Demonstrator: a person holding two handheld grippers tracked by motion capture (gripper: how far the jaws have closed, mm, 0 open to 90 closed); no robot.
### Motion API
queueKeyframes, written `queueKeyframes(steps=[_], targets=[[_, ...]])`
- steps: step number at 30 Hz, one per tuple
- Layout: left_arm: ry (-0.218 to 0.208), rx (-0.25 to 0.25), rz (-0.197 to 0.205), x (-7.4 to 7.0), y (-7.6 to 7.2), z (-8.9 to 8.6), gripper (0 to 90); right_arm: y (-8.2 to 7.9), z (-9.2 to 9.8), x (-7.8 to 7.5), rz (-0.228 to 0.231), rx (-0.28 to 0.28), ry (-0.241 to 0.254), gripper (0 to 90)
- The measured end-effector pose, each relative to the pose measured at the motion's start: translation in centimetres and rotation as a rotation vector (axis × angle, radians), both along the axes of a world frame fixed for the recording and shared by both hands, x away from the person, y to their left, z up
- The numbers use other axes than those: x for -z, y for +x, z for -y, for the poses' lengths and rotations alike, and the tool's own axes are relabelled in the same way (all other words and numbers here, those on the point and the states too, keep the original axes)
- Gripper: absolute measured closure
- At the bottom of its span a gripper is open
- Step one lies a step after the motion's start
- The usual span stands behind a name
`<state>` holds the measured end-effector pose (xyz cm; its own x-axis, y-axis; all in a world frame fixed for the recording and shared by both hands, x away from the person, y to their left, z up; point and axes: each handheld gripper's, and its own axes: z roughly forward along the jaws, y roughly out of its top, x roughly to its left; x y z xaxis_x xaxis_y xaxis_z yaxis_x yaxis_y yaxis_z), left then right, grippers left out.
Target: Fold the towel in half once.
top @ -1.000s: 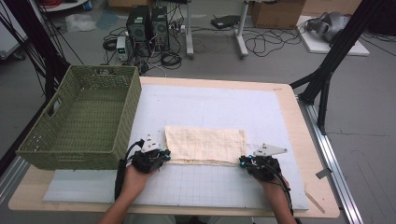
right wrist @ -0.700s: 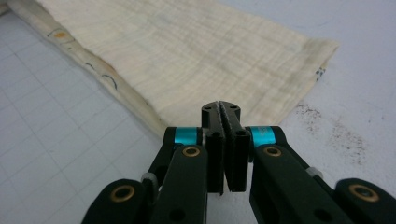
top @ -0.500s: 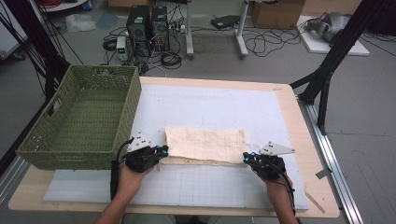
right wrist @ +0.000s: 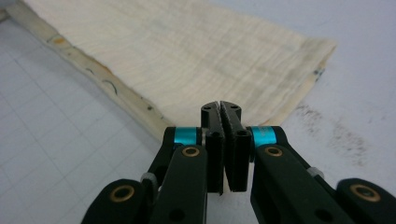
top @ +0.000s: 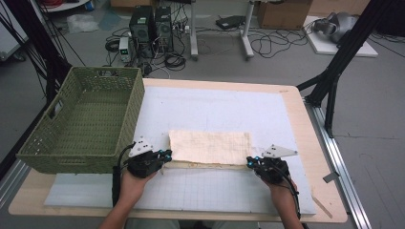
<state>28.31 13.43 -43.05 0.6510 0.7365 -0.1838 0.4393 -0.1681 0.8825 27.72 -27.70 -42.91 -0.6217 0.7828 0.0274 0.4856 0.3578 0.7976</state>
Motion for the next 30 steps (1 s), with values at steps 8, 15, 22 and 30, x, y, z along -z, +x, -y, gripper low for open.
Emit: queueKeyframes(steps=[8,15,22,30], targets=[[0.064,-0.024,-0.072,1.3,-0.2,0.0,81.4,0.0,0.3,0.8,-0.066,0.006,-0.042,80.5],[0.047,-0.084,0.008,0.4,0.3,-0.2,56.6,0.0,1.0,0.0,0.002,0.052,0.052,68.6],[0.106,-0.019,-0.048,1.6,1.6,1.1,66.7,0.8,-0.3,1.5,-0.038,0.002,-0.008,72.9],[0.173,-0.023,-0.071,2.0,1.1,1.2,71.2,0.4,0.0,1.6,-0.064,0.001,-0.056,73.2]])
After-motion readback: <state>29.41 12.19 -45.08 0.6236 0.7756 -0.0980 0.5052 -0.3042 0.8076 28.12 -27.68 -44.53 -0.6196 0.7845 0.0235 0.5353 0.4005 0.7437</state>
